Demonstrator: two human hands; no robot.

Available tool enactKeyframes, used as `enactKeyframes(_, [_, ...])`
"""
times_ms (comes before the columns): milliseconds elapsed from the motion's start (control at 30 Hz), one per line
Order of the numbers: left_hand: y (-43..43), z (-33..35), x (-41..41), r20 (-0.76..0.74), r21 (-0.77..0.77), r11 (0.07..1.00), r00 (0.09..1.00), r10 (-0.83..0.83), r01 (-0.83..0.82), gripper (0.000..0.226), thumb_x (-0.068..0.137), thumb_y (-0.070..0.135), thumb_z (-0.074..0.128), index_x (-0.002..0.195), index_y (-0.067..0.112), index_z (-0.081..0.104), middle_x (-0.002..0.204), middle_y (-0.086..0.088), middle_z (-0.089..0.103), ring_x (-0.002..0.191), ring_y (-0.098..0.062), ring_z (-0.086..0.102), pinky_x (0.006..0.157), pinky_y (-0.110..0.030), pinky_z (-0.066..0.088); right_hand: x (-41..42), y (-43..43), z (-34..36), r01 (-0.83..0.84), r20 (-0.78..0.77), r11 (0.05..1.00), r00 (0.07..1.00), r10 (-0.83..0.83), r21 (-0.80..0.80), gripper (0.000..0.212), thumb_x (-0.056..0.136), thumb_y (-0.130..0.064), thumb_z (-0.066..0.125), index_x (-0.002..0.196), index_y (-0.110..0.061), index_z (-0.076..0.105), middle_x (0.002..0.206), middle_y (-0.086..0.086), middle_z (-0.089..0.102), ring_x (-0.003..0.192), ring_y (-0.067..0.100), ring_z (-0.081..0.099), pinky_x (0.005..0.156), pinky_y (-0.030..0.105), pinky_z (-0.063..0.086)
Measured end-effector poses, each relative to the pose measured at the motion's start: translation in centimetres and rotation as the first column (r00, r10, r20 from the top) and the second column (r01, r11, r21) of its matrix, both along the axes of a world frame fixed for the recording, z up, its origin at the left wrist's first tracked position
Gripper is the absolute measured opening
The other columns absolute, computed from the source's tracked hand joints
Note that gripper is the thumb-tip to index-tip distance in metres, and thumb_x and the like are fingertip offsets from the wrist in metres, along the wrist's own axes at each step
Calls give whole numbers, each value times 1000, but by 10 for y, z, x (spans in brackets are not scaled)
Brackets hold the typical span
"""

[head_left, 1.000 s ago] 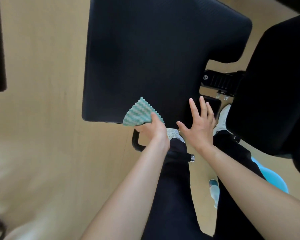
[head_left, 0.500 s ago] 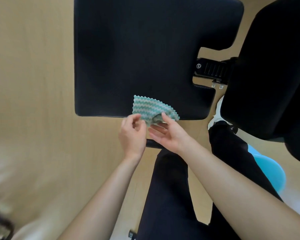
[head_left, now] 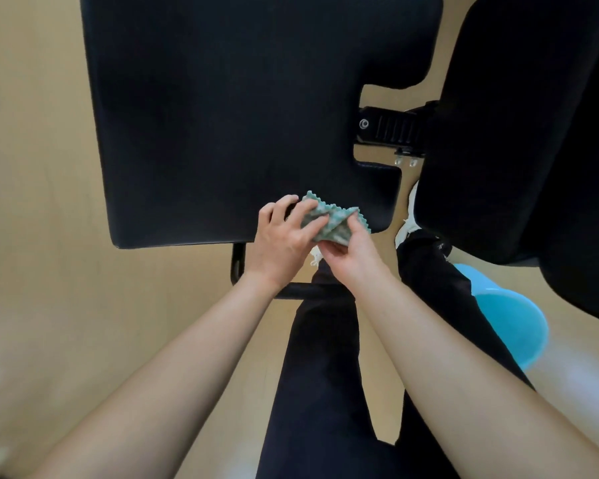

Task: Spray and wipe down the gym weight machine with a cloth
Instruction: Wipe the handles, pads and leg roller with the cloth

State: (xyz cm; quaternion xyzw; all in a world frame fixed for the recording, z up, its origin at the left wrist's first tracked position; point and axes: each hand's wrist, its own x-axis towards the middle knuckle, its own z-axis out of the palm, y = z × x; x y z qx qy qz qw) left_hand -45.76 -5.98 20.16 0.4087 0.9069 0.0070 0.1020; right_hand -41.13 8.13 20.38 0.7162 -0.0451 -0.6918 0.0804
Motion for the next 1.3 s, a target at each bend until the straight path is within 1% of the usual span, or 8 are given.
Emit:
enactKeyframes(200, [32, -12, 2, 89, 14, 991, 987, -131, 130, 33, 90, 32, 71, 122, 32, 68, 140, 5, 60, 128, -31, 42, 97, -45, 34, 1, 10, 4, -150, 185, 930, 978, 91, 335, 37, 94, -28, 74, 127, -15, 64, 118, 7, 74, 104, 23, 73, 97, 43, 59])
enactKeyframes(400, [38, 0, -5, 167, -69, 989, 978, -121, 134, 42, 93, 33, 61, 134, 33, 63, 157, 6, 46, 141, -31, 40, 106, -46, 29, 15, -16, 4, -647, 201, 330, 607, 769, 688, 73, 105, -41, 53, 165, -26, 13, 172, -10, 1, 156, 5, 1, 117, 15, 15])
enactKeyframes(567, [20, 15, -12, 88, -78, 995, 994, 64, -57, 56, 85, 26, 65, 140, 29, 60, 160, 0, 44, 142, -30, 43, 105, -47, 34, 27, -9, -18, -734, 368, -13, 324, 871, 679, 74, 107, -33, 50, 165, -27, 4, 172, -9, -10, 156, 25, -21, 117, 29, 2])
enactKeyframes(733, [1, 31, -34, -36, -204, 930, 952, 304, -305, 74, 81, 53, 69, 149, 32, 49, 167, -5, 30, 146, -35, 35, 106, -52, 32, 29, 2, -33, -703, 457, -231, 150, 877, 673, 81, 106, -41, 49, 164, -25, -4, 172, -7, -17, 155, 27, -25, 124, 38, 0])
enactKeyframes(900, [-6, 38, -44, -113, -240, 837, 870, 479, -492, 91, 75, 69, 70, 154, 36, 40, 170, -5, 21, 149, -42, 28, 109, -58, 31, 14, 18, -41, -620, 546, -441, -24, 837, 649, 80, 106, -46, 41, 164, -19, -7, 168, -7, -25, 153, 33, -29, 128, 59, 5])
enactKeyframes(1033, [1, 38, -41, -78, -238, 823, 855, 512, -515, 92, 75, 64, 73, 155, 36, 39, 171, -3, 20, 152, -41, 23, 112, -62, 29, 2, -4, -34, -232, 606, -646, -223, 763, 728, 78, 105, -42, 43, 165, -17, 0, 172, 0, -10, 155, 32, -23, 127, 47, -13])
enactKeyframes(1167, [-4, 43, -46, -65, -166, 830, 845, 530, -533, 75, 80, 46, 72, 150, 38, 46, 168, 4, 27, 151, -32, 27, 107, -54, 34, -31, -10, -32, 92, 669, -678, -302, 679, 730, 72, 107, -27, 49, 165, -14, 9, 173, 5, 3, 159, 29, -6, 130, 43, -3])
enactKeyframes(1300, [-10, 49, -53, -72, -158, 841, 856, 512, -517, 66, 84, 42, 68, 147, 36, 51, 167, 7, 31, 149, -27, 32, 101, -46, 32, -79, 18, -36, 330, 736, -658, -347, 582, 676, 77, 105, -45, 48, 165, -14, 9, 173, 7, 6, 160, 24, 2, 131, 41, 6])
